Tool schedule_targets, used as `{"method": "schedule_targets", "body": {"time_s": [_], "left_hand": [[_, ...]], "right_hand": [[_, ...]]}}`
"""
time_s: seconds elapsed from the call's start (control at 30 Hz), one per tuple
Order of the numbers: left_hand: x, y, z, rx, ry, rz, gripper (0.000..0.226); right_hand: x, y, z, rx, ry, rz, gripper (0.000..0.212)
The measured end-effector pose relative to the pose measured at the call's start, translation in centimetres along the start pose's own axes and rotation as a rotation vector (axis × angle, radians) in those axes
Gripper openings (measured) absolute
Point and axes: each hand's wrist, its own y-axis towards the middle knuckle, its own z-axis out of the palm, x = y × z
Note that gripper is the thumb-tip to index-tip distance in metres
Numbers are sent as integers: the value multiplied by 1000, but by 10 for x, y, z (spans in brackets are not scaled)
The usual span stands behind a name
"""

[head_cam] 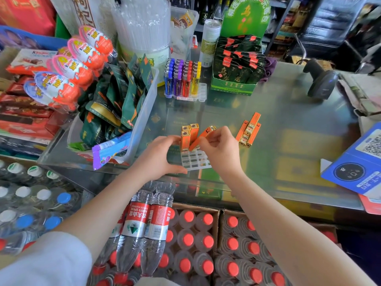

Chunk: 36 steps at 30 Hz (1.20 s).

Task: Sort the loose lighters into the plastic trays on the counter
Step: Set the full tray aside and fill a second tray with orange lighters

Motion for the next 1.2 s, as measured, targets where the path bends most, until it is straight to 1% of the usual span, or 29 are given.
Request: {"method": "schedule_targets", "body": {"time_s": [0.1,0.23,0.37,0.43,0.57,0.6,0.63,0.7,0.77,0.83,0.9,0.97,1.03,1.1,1.13,1.2], "left_hand": [[1,0,0,6,-2,-1,80],[2,0,0,8,-6,0,81],[2,-1,0,9,10,-5,80],[1,-1,0,9,18,-8,80],[0,1,-1,17,7,12,78],[0,1,0,23,6,15,78],[0,2,0,26,5,15,77],[-1,4,2,27,2,13,78],[-2,7,4,30,0,5,79],[-4,9,6,38,1,-1,79],[-5,11,5,46,3,-5,79],[-7,12,4,57,12,-7,78],[-8,12,3,63,17,-6,79],[-8,11,3,65,15,-8,79],[-8,11,3,65,15,-8,80],[-8,10,3,61,17,-6,80]], "right_hand": [[-1,-2,1,50,-94,-51,21],[4,-1,6,53,-281,-83,28],[12,-1,17,70,-538,-109,37],[11,0,16,88,-570,-143,35],[-6,7,-9,245,-494,-265,20],[-12,11,-18,233,-493,-253,19],[-19,16,-27,179,-483,-225,17],[-32,26,-42,19,-488,-143,16],[-41,37,-52,-63,-586,-54,20],[-45,43,-56,-48,-717,-8,23],[-43,47,-54,-25,-847,-21,27],[-38,50,-50,-8,-922,-39,32],[-33,54,-43,17,-932,-13,33],[-31,56,-34,51,-922,8,24],[-30,57,-30,64,-910,5,19],[-30,60,-25,88,-875,-21,19]]}}
